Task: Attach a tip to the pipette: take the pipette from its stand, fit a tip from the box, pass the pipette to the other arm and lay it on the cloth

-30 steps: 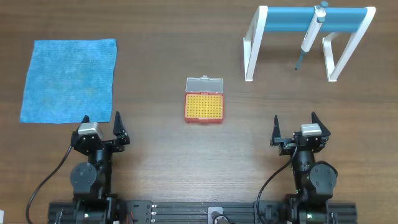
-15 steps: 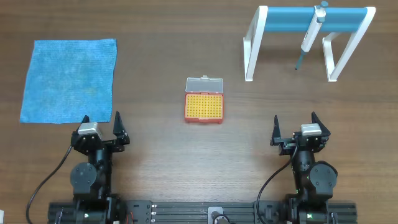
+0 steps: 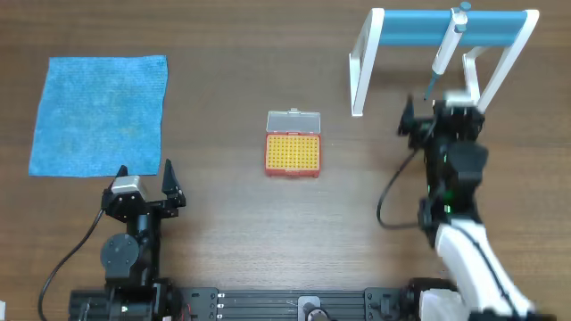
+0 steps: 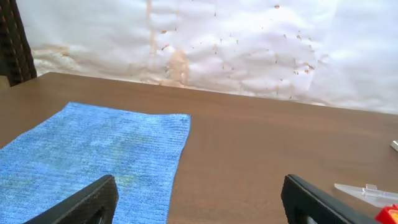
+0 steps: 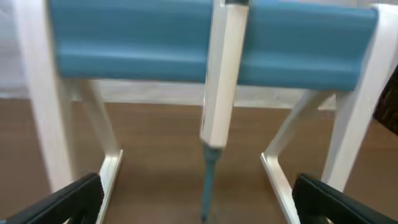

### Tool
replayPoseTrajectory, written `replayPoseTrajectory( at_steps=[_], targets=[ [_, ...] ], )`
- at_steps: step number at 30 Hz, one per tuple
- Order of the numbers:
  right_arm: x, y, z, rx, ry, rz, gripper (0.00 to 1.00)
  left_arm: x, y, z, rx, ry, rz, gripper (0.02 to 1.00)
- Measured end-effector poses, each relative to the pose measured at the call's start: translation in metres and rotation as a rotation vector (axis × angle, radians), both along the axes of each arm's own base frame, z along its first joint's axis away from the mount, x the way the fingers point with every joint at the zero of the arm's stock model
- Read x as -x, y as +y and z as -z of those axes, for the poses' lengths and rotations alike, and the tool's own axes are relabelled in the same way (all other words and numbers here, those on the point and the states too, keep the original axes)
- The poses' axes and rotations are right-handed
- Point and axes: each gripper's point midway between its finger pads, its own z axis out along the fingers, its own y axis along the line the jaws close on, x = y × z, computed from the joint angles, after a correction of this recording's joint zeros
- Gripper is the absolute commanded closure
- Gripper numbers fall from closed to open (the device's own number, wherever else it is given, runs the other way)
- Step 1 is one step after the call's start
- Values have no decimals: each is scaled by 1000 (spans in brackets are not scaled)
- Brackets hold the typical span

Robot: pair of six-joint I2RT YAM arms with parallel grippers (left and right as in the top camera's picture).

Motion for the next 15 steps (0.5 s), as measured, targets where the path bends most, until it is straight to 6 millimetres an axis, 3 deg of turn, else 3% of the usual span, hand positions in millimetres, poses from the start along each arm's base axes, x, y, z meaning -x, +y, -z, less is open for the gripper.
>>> replayPoseTrajectory(
  at_steps=[3,13,14,15],
  targets=[
    [-42,-11,-8,7,-13,48,23,0,0,0,0,-1,0,165],
    [-120,-20,19,-19,8,70,16,0,0,0,0,-1,0,167],
    [-124,-20,22,-24,11,71,242,0,0,0,0,-1,0,165],
    [-125,-20,23,-27,13,71,264,0,0,0,0,-1,0,165]
  ],
)
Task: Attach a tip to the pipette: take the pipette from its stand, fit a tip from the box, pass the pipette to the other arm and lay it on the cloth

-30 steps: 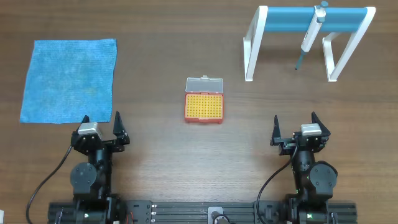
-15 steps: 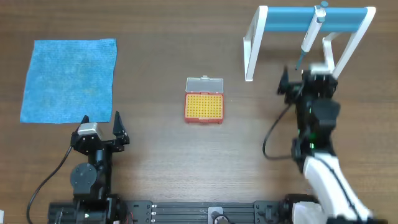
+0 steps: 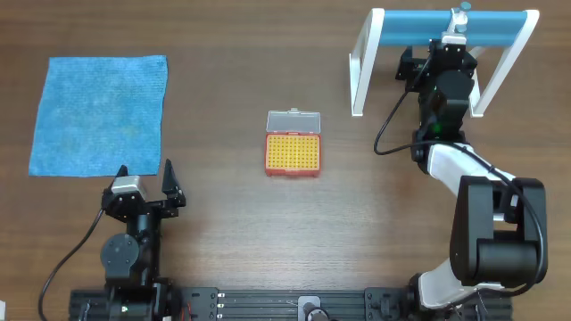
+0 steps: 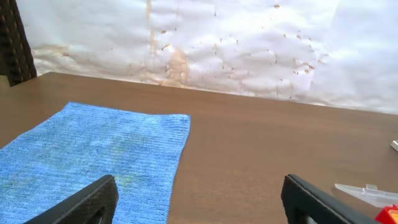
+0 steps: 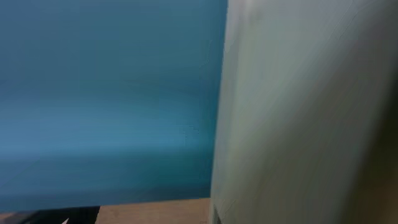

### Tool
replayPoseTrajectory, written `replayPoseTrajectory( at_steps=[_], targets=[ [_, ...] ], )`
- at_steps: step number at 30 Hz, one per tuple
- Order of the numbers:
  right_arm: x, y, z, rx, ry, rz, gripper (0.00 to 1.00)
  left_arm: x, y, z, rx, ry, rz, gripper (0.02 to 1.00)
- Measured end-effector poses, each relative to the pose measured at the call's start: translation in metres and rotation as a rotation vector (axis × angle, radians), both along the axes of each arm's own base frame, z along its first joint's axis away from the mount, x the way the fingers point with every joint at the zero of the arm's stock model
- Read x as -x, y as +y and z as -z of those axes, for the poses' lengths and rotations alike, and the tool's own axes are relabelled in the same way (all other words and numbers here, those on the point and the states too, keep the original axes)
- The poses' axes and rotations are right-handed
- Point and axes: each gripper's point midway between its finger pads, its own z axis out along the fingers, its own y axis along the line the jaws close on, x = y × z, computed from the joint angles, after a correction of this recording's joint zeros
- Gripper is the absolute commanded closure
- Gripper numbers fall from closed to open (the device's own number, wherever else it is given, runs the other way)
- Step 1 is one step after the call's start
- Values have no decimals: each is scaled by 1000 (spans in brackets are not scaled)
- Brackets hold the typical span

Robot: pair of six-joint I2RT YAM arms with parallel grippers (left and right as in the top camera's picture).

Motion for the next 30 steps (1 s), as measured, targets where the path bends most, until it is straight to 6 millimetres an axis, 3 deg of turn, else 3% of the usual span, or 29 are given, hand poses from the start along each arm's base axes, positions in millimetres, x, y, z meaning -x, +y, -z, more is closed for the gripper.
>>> replayPoseTrajectory(
  at_steps=[3,4,6,8,15,21,26,29,30],
  targets=[
    [0,0,2,-8,5,1,329,0,0,0,0,0,0,165],
    [0,0,2,-10,5,1,415,0,0,0,0,0,0,165],
    [0,0,4,-19,10,2,711,0,0,0,0,0,0,165],
    [0,1,6,-24,19,-1,923,0,0,0,0,0,0,165],
    [-1,-1,4,-27,16,1,928,0,0,0,0,0,0,165],
    [-5,-1,-24,-19,-101,0,925,0,0,0,0,0,0,165],
    [-5,1,-24,-19,-101,-3,925,0,0,0,0,0,0,165],
    [-6,22,-22,-36,-96,-44,928,0,0,0,0,0,0,165],
    [-6,40,-18,-61,-77,-87,925,0,0,0,0,0,0,165]
  ],
)
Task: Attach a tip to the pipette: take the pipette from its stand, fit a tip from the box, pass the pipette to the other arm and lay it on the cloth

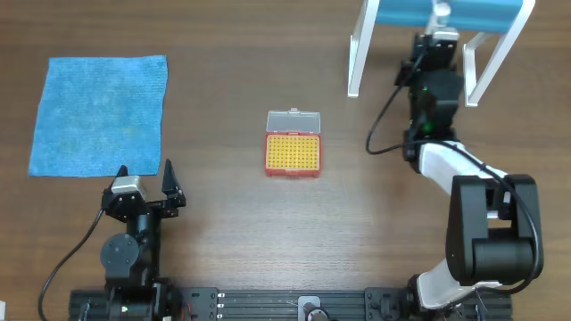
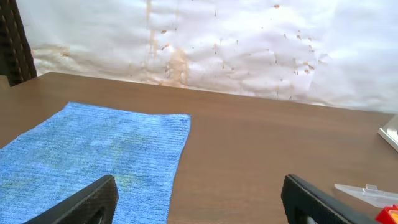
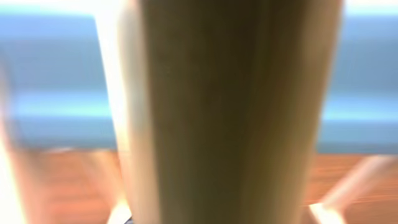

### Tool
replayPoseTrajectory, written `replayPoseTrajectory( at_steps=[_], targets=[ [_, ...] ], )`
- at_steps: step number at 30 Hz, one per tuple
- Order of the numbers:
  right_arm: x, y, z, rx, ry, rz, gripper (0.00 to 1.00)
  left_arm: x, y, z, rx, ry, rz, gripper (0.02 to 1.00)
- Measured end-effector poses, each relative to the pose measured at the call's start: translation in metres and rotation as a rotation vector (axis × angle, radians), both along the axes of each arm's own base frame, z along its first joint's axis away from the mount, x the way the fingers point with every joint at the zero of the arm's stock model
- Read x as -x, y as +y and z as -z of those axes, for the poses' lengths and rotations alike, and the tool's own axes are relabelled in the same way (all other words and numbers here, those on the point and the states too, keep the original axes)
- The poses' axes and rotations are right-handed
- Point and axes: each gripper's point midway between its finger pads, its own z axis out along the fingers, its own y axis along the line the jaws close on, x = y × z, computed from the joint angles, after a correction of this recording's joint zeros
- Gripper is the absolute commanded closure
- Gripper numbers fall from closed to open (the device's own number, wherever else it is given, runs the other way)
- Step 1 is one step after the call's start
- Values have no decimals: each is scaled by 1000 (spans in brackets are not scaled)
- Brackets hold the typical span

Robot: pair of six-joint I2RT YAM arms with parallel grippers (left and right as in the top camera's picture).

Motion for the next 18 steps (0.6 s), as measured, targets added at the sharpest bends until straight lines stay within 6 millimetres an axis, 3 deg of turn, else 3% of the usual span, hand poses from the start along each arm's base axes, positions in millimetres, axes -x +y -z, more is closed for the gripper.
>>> replayPoseTrajectory(
  at_steps=[5,10,13,14,16,17,18],
  targets=[
    [19,109,23,-82,149,-289,925,0,0,0,0,0,0,165],
    [58,217,4,-86,123,-477,928,0,0,0,0,0,0,165],
    [83,257,-35,-111,-31,-463,928,0,0,0,0,0,0,165],
    [100,268,-68,-147,-167,-451,928,0,0,0,0,0,0,165],
    [125,270,-102,-216,-328,-437,928,0,0,0,0,0,0,165],
    [137,272,-107,-233,-354,-438,928,0,0,0,0,0,0,167],
    [149,277,-99,-231,-341,-445,928,0,0,0,0,0,0,165]
  ],
)
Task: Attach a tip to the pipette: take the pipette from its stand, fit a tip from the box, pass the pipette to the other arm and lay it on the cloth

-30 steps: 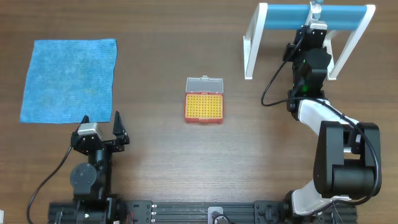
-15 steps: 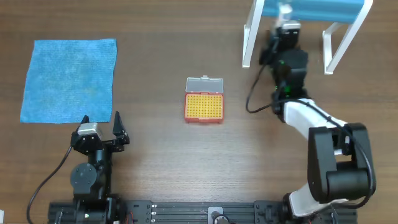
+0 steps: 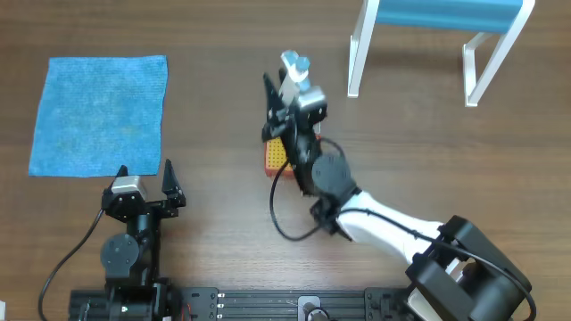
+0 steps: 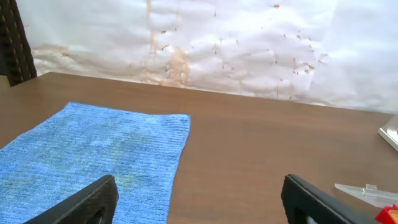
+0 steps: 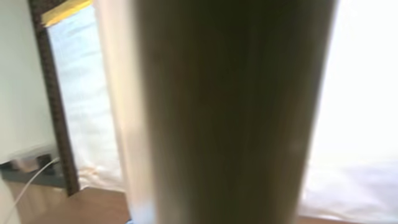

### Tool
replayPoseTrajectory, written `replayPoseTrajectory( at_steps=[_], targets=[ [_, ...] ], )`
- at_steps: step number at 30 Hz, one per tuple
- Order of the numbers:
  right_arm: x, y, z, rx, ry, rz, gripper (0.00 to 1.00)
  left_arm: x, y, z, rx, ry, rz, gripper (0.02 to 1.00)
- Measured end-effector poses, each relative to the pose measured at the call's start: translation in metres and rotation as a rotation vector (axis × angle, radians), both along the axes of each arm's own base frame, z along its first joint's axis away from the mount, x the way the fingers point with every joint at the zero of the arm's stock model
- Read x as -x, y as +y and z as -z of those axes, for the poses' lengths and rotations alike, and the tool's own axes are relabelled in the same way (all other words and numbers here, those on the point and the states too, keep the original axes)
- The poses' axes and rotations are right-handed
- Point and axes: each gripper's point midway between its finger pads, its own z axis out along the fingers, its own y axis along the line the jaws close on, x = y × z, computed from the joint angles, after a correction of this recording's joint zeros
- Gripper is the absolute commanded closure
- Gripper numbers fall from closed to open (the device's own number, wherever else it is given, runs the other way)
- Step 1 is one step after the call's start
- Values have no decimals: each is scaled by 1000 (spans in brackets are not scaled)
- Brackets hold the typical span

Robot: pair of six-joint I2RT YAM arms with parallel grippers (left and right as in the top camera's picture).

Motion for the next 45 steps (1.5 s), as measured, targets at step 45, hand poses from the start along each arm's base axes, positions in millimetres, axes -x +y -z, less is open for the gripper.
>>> replayPoseTrajectory(
  at_steps=[45],
  targets=[
    [-18,-14,141,187,222,94,928,0,0,0,0,0,0,165]
  ],
)
